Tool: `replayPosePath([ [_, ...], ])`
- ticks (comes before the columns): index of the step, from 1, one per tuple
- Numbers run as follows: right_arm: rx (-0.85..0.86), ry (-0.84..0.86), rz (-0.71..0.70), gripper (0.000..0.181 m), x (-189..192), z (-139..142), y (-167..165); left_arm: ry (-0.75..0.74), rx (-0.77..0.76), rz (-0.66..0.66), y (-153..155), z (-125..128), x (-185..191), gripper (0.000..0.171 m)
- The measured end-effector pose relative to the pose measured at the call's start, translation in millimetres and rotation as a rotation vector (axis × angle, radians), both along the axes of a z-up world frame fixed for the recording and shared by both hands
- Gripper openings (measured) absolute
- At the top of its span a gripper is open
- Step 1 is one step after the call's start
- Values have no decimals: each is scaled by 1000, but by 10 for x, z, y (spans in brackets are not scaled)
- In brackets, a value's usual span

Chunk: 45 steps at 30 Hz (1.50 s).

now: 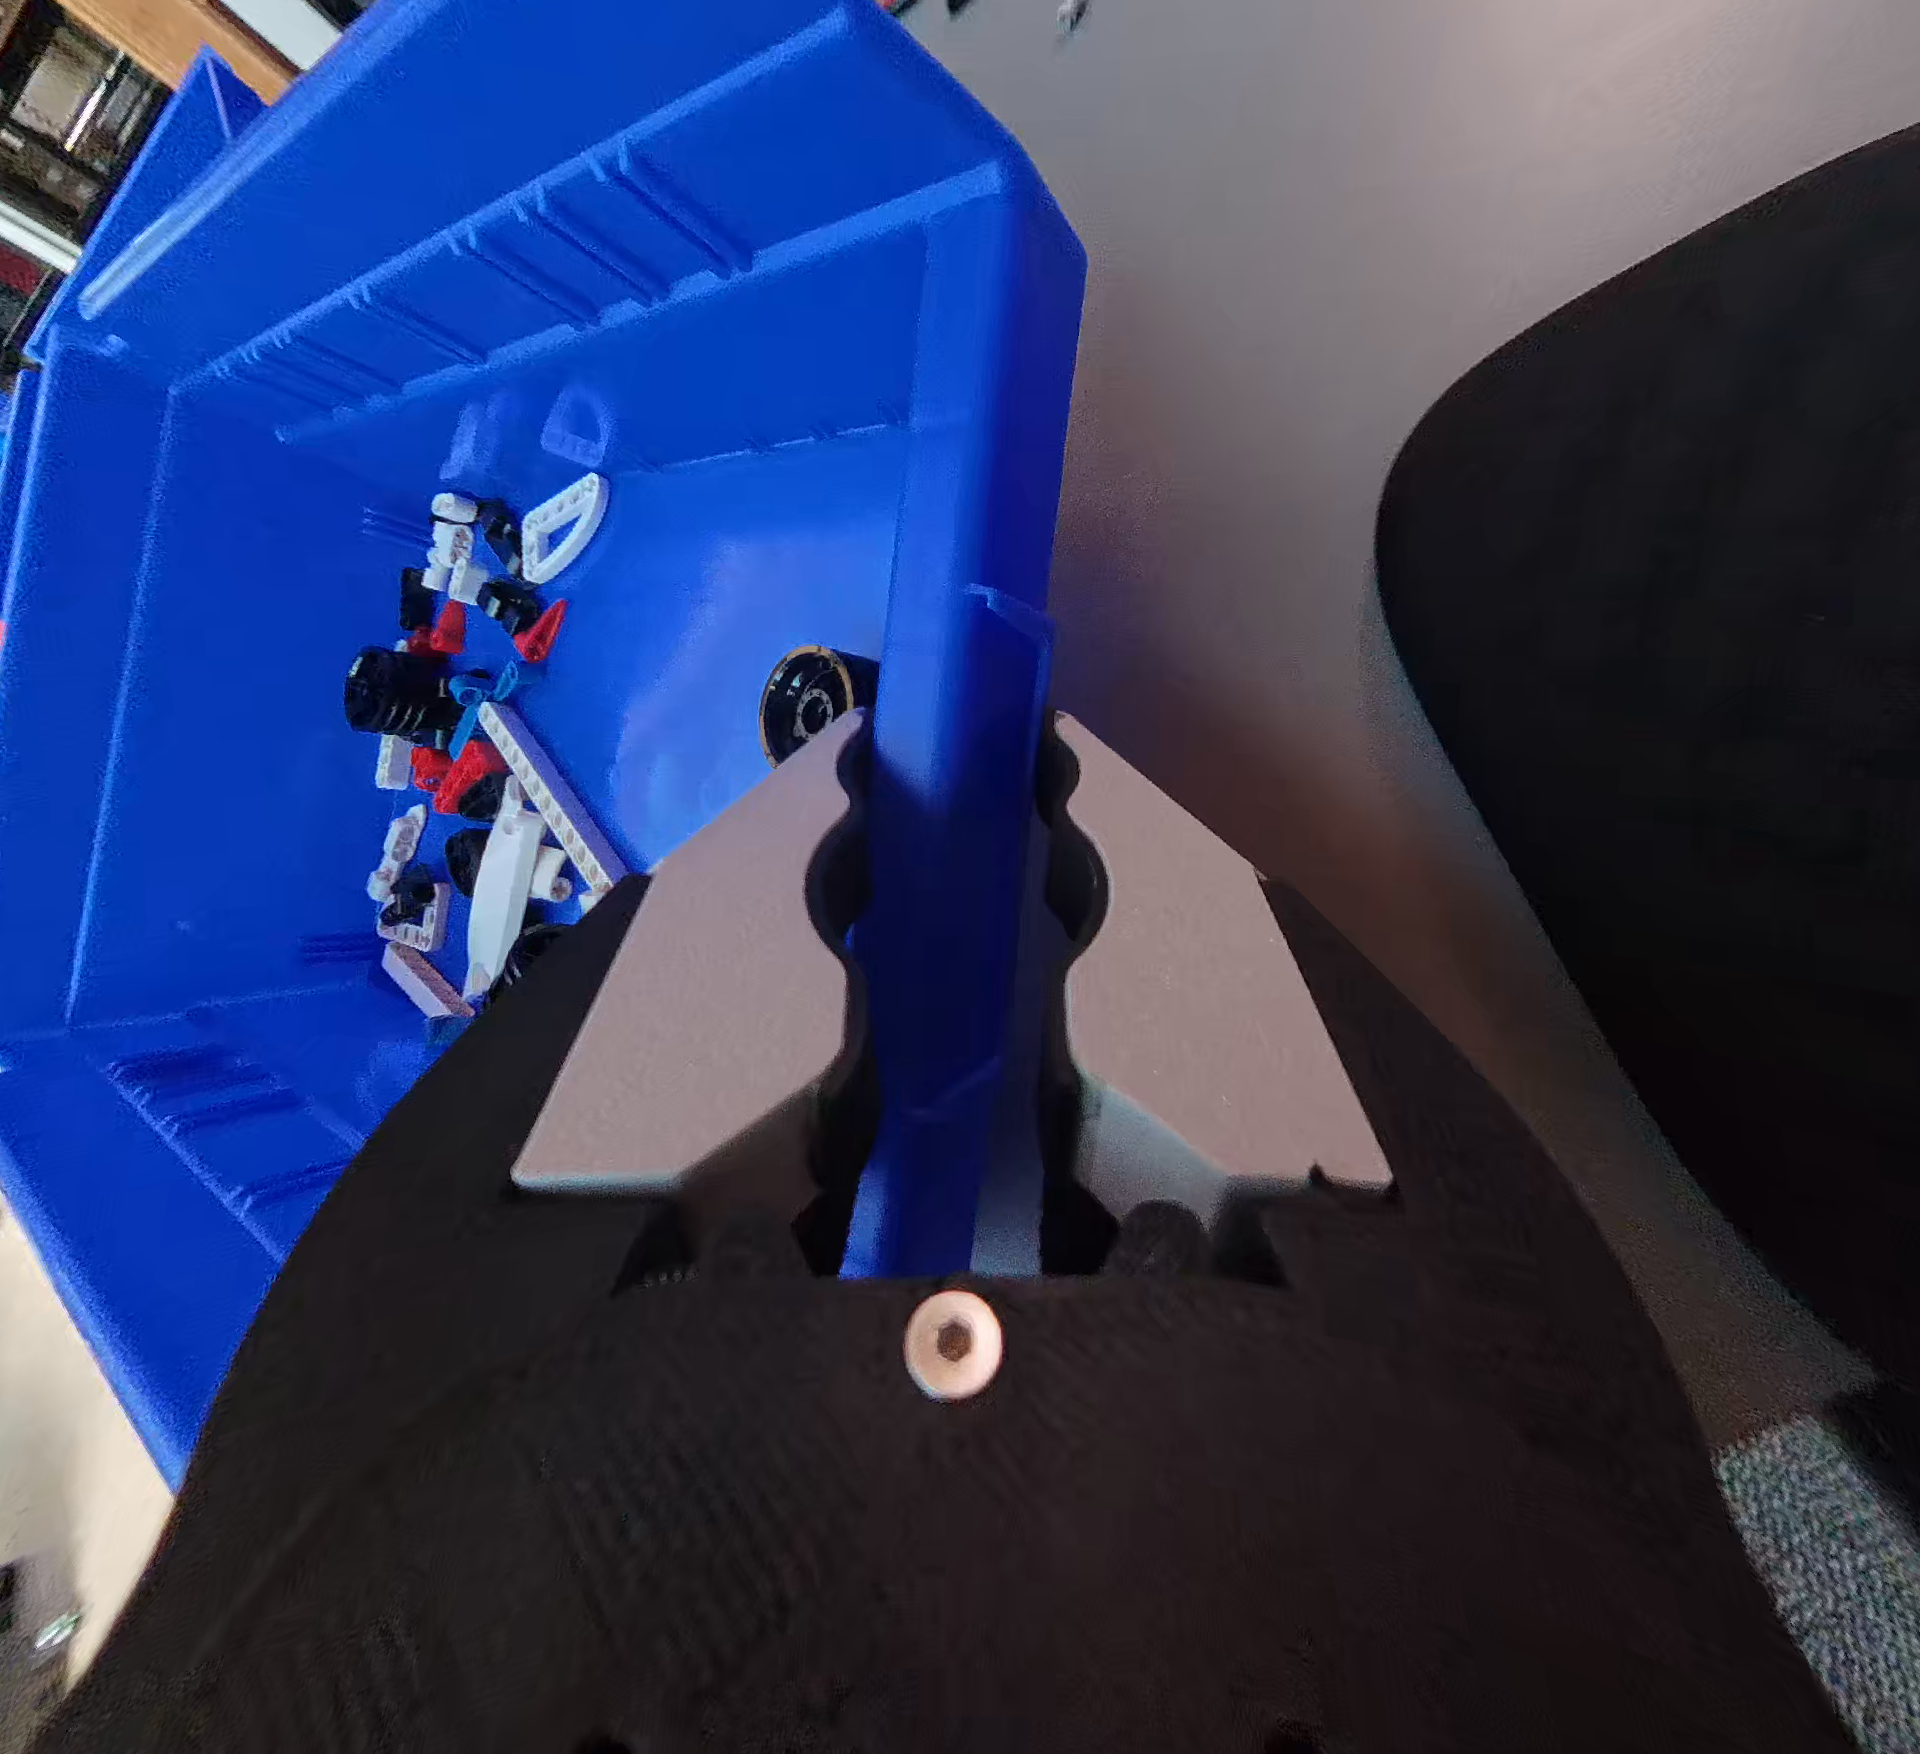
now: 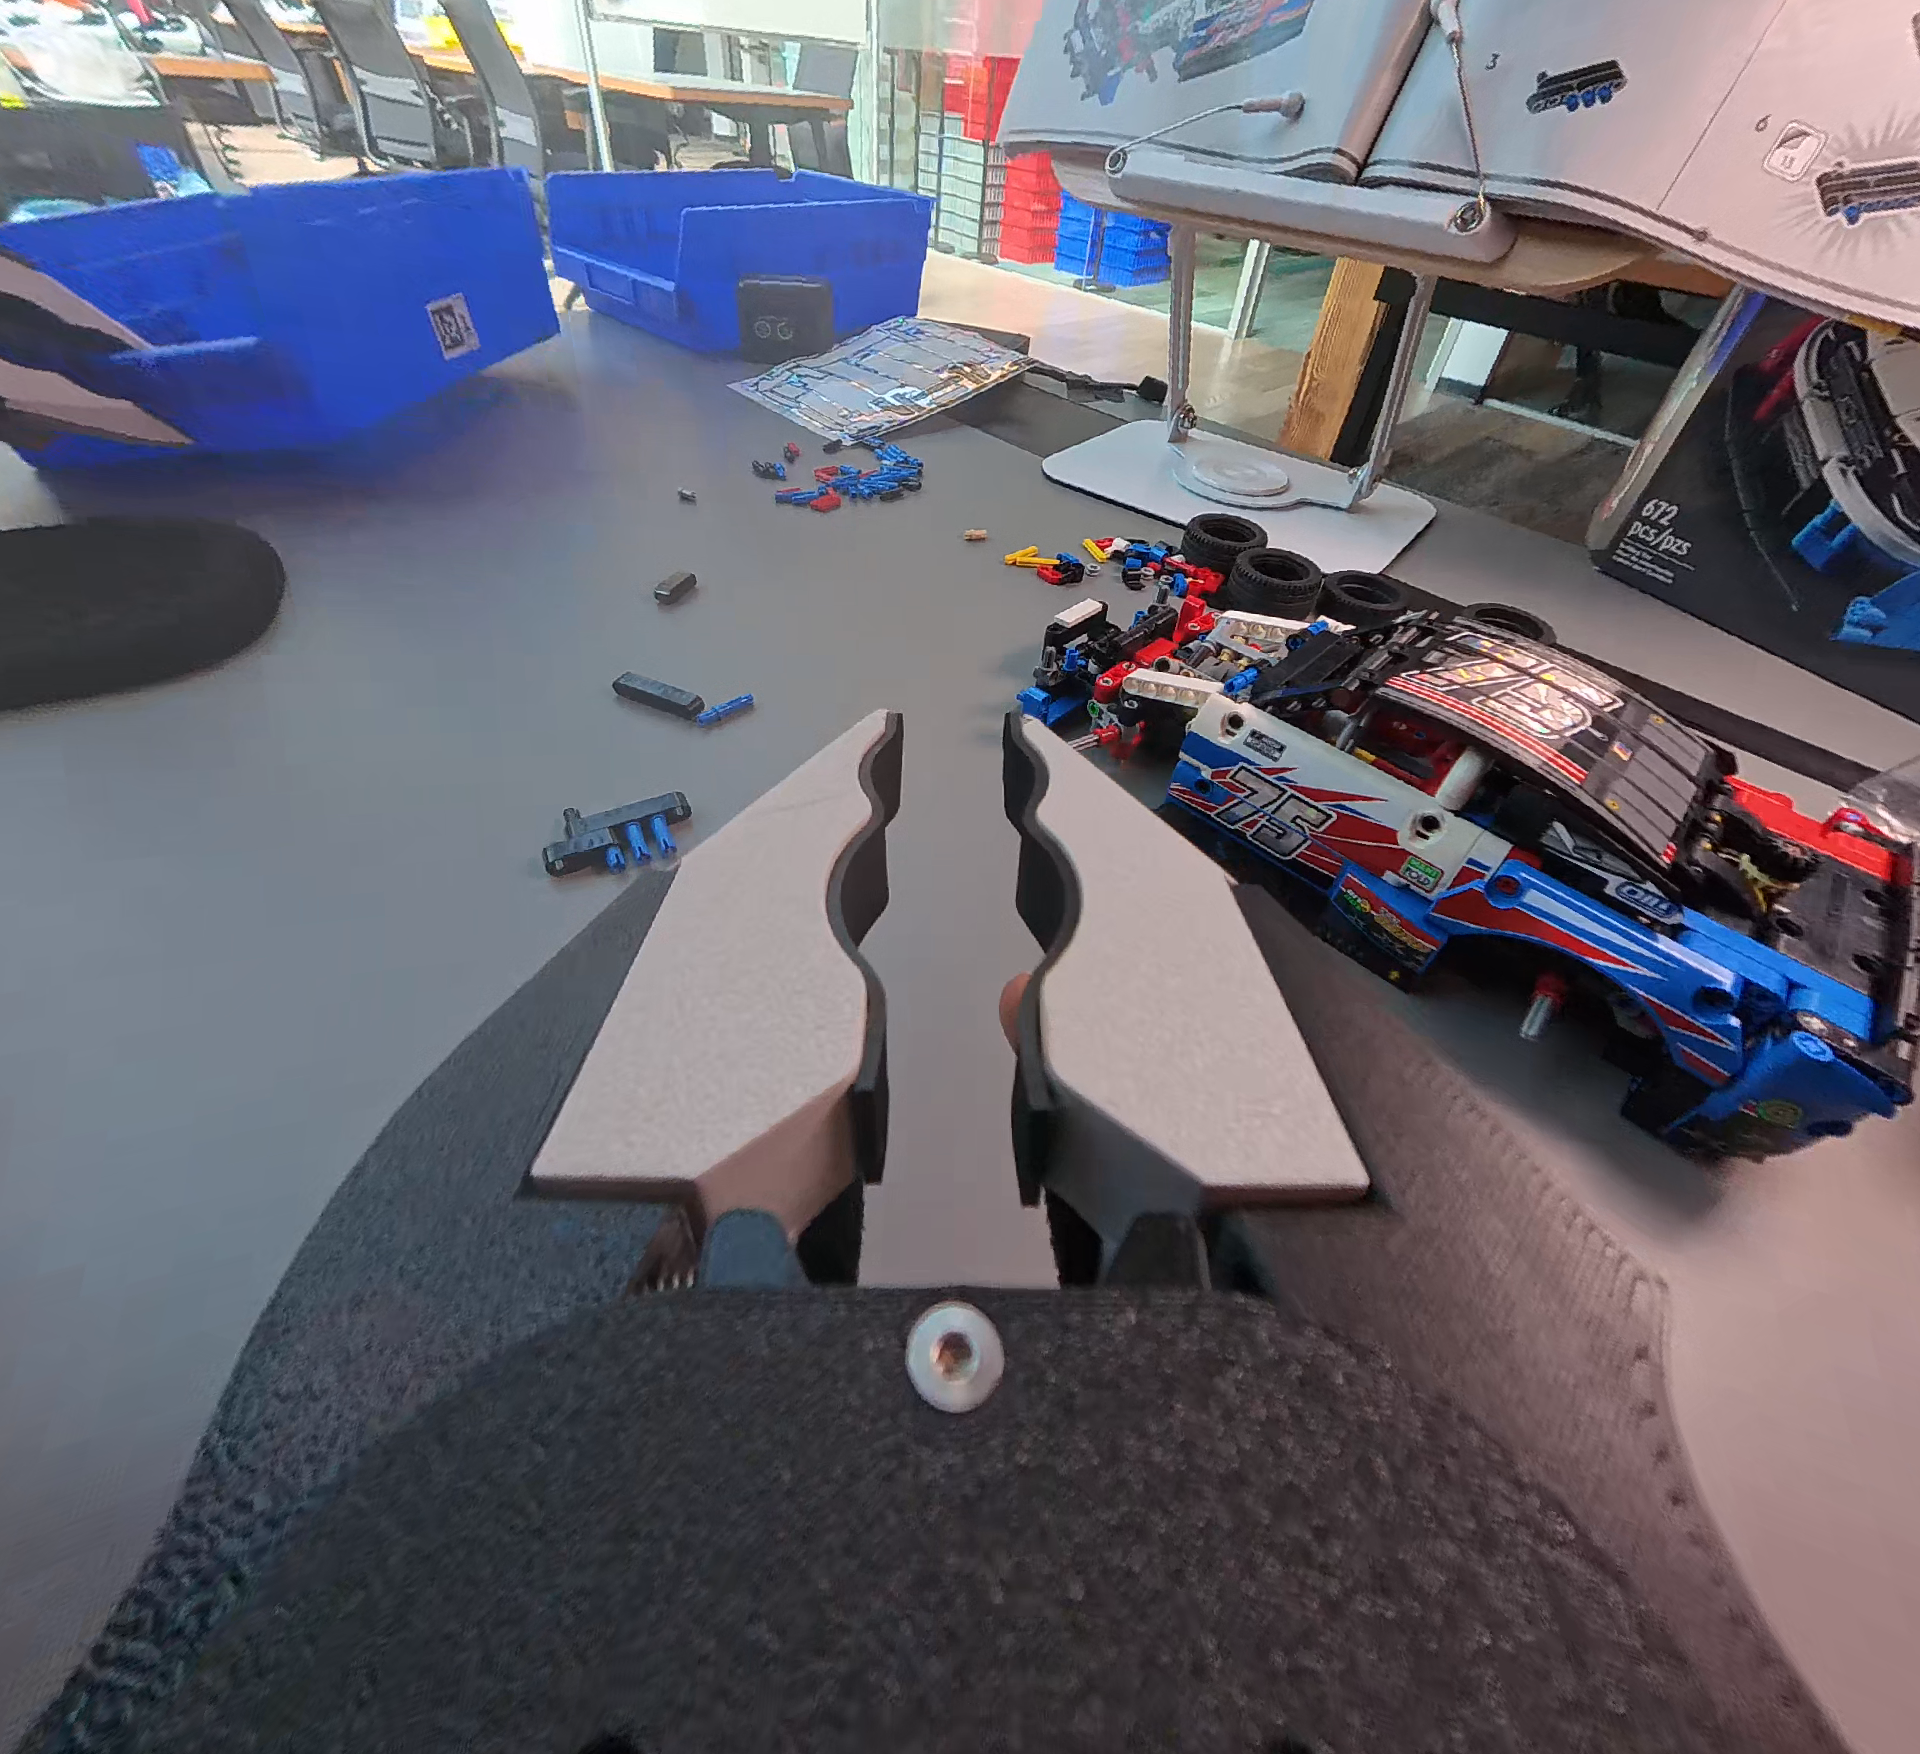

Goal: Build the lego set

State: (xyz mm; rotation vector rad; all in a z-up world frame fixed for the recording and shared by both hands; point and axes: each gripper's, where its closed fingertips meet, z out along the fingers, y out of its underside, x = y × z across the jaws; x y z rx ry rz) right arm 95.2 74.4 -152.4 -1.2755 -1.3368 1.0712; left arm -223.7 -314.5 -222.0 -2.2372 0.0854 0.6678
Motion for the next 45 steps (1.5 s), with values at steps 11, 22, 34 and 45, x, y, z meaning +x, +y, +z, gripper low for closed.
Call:
replayPosePath([
  [11, -28, -36, 27, 17, -139, -85, 30, -40, 87, -17, -215, 238, 74, 28],
  [22, -38, -28, 16, 17, -125, -71, 39, 99, -245, 46, 489, -221, -212, 30],
  [34, -3, 20, -20, 17, 1, 157, -1, 22, 189, -2, 986, 405, -3, 40],
  [45, 11, 44, -64, 17, 765, 431, -567, -307, 423, -181, 296, 570, 1450, 38],
])
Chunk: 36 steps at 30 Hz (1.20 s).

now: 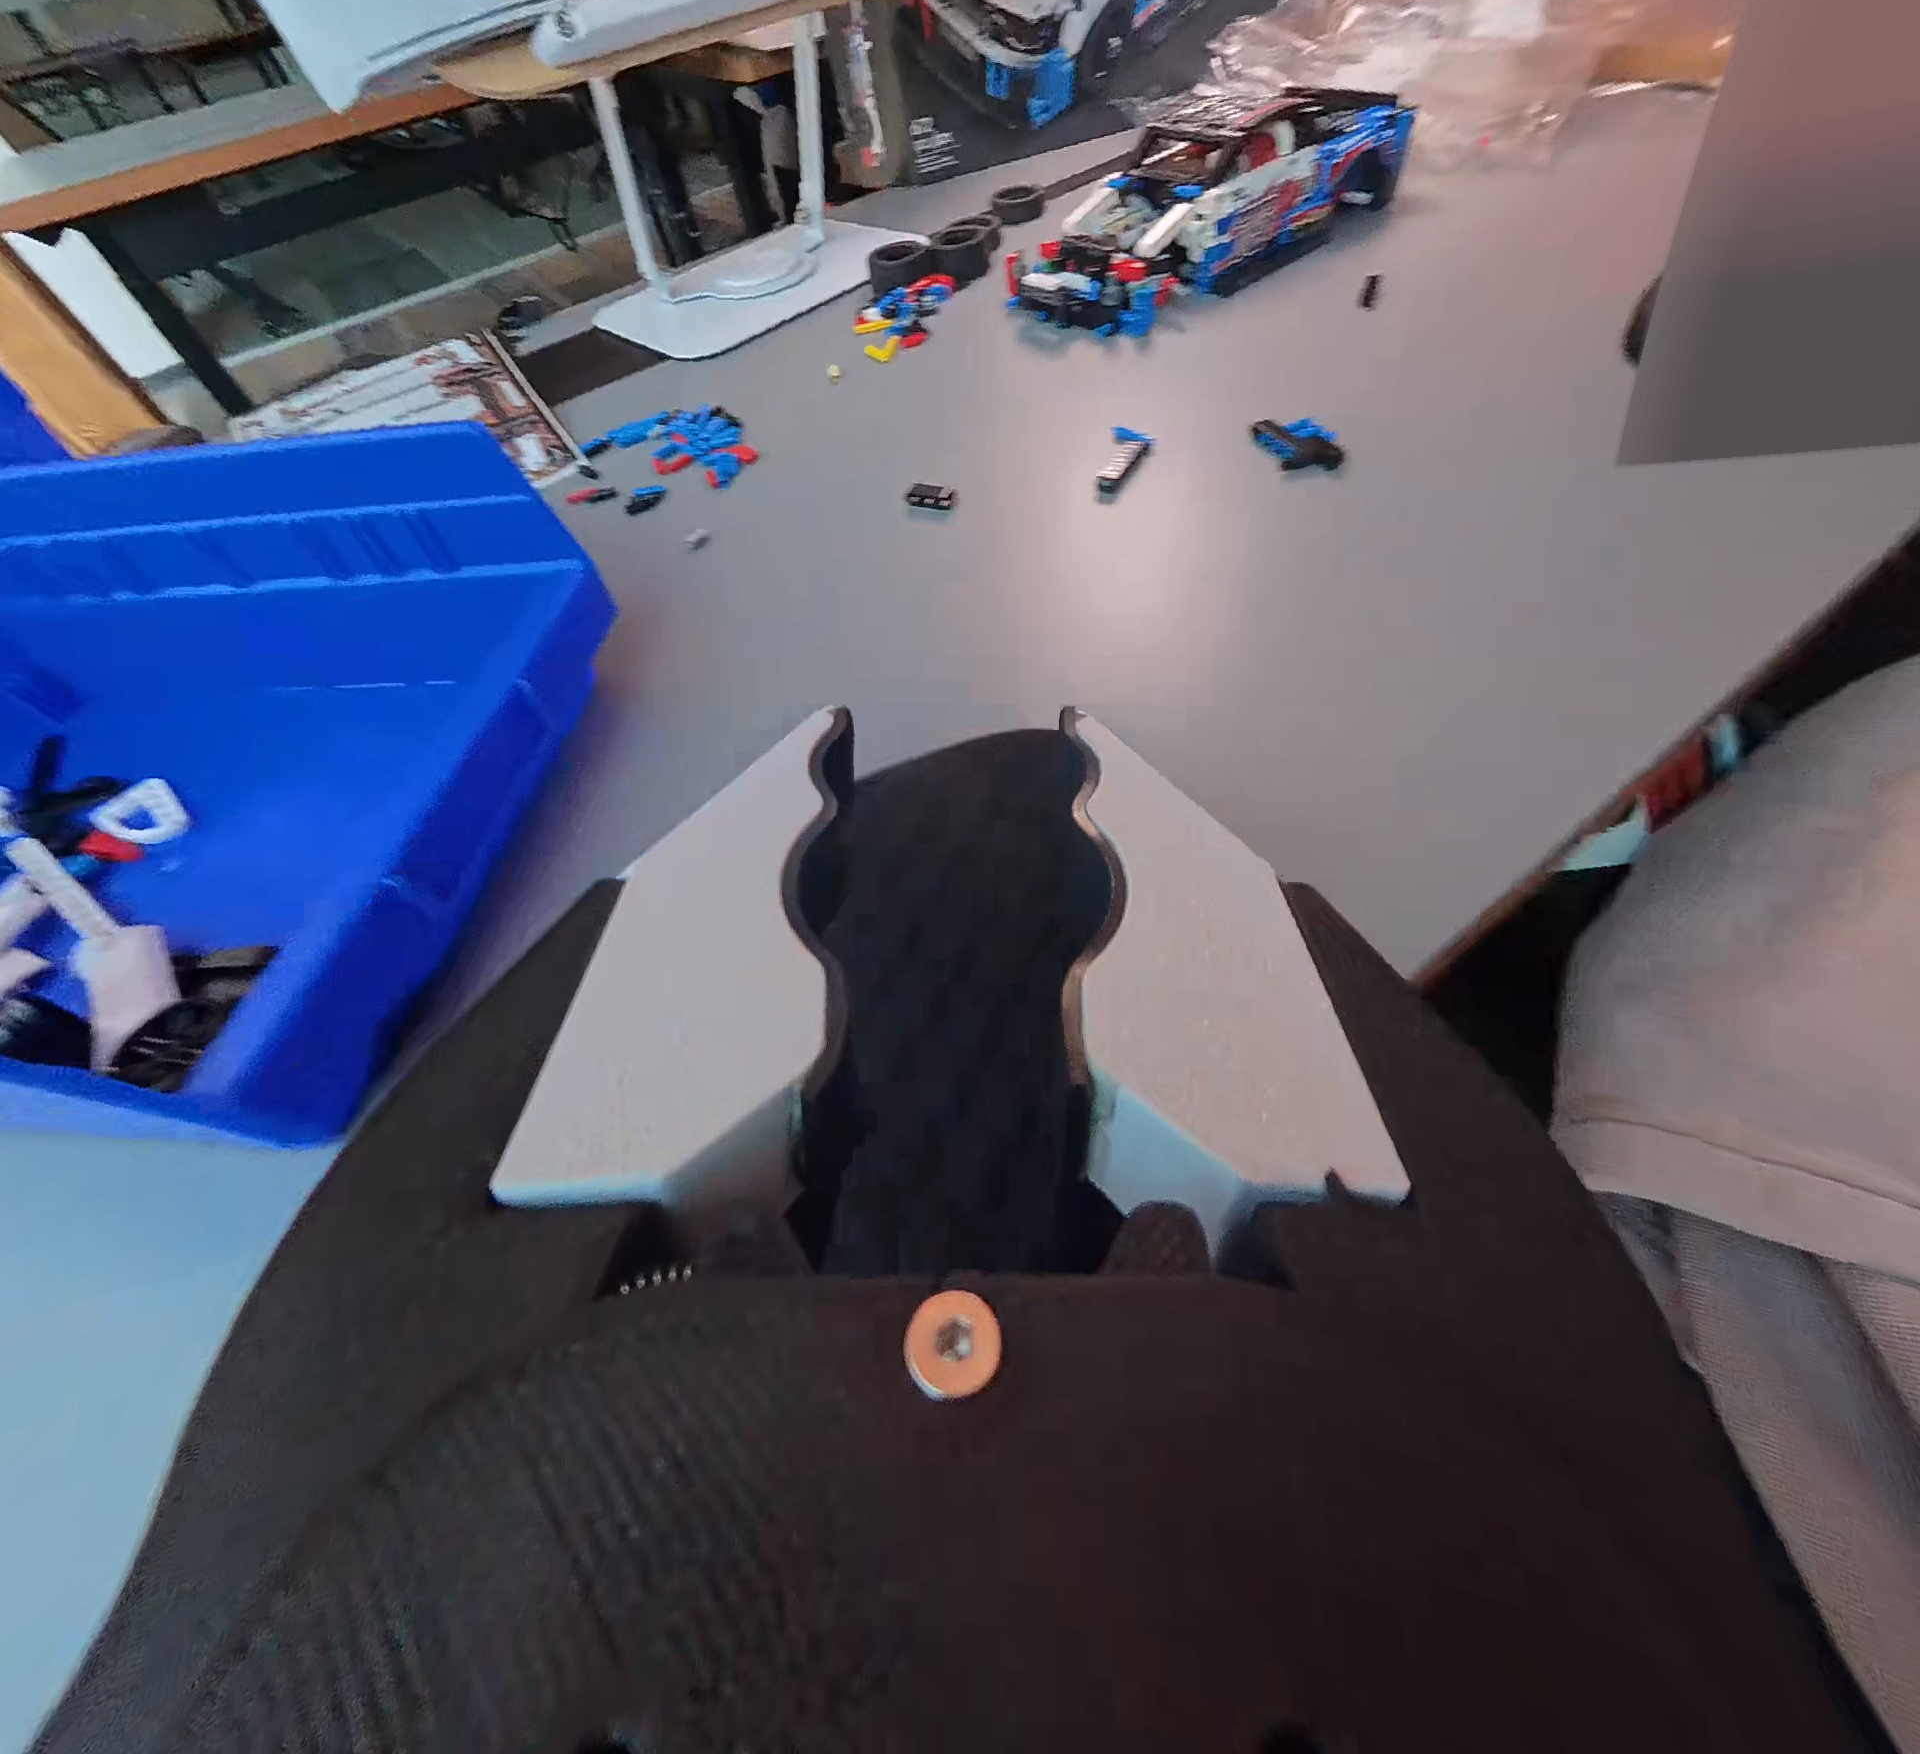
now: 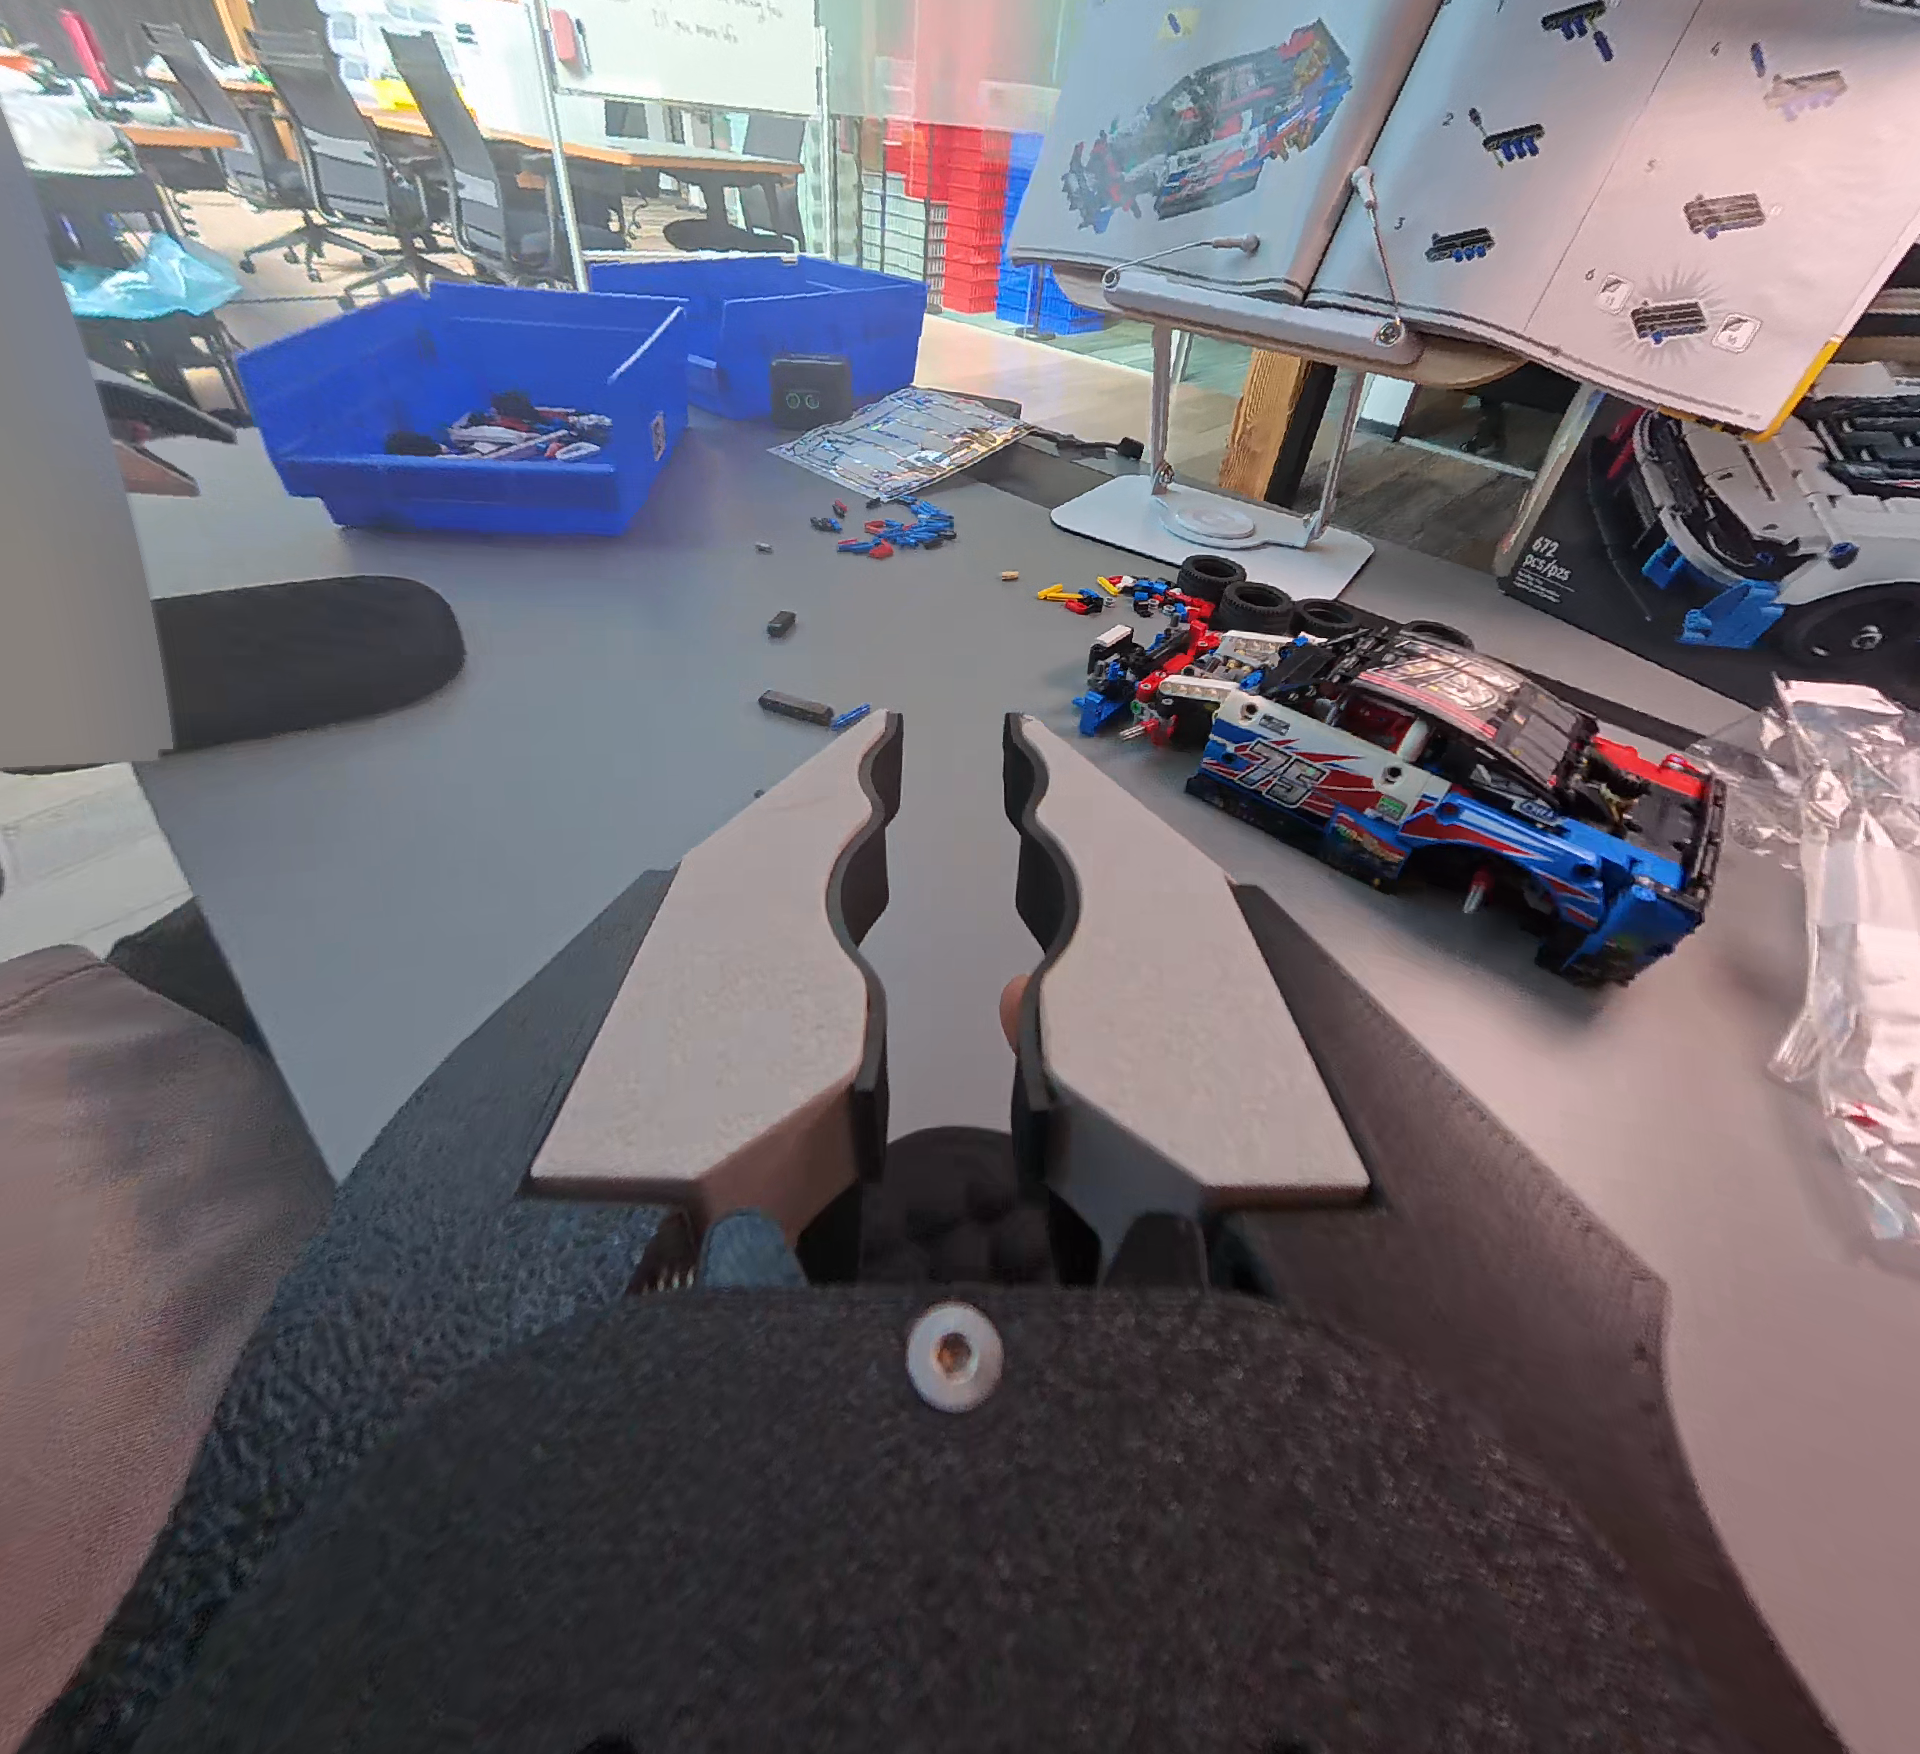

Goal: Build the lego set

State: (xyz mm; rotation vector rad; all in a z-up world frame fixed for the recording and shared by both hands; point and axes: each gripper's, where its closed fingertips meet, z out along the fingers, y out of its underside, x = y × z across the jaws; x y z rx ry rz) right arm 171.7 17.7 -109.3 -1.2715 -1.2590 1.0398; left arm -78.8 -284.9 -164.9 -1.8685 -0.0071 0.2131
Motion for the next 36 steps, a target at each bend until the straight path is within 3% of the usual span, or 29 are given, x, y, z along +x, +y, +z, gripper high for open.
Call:
replayPosePath([
  [4, -6, -13, 32, 17, 317, -37, -464, -133, 22, -150, -187, -199, 933, 35],
  [7, 26, -19, 53, 17, 570, -73, -830, -194, -32, -245, -301, -509, 1642, 37],
  [9, 53, -19, 53, 17, 751, -84, -1027, -193, -80, -263, -397, -711, 1950, 38],
  [12, 88, -10, 51, 17, 1040, -42, -1236, -288, -97, -324, -526, -806, 2348, 41],
  [19, 82, 47, -9, 16, 1608, 60, -1267, -319, -101, -365, -682, -703, 2540, 41],
  [23, 15, 71, -37, 15, 1710, -45, -1148, -389, -183, -480, -805, -764, 2741, 46],
  [25, -19, 72, -36, 16, 1690, -108, -1099, -483, -290, -597, -927, -907, 3005, 55],
  [27, -37, 68, -25, 15, 1639, -147, -1076, -468, -475, -651, -1018, -1285, 3241, 59],
  [28, -40, 63, -17, 15, 1603, -161, -1071, -453, -506, -672, -1006, -1410, 3346, 50],
  [29, -40, 56, -8, 15, 1562, -173, -1073, -472, -494, -702, -974, -1422, 3426, 29],
  [30, -38, 47, 2, 15, 1522, -179, -1082, -446, -491, -684, -918, -1420, 3380, 5],
  [32, -24, 28, 25, 15, 1449, -172, -1116, -307, -459, -545, -757, -1356, 2992, 3],
  [34, 4, 15, 45, 15, 1395, -150, -1153, -306, -370, -445, -585, -1127, 2589, 2],
  [36, 20, 4, 66, 15, 1341, -129, -1172, -330, -356, -426, -443, -1083, 2320, 2],
])
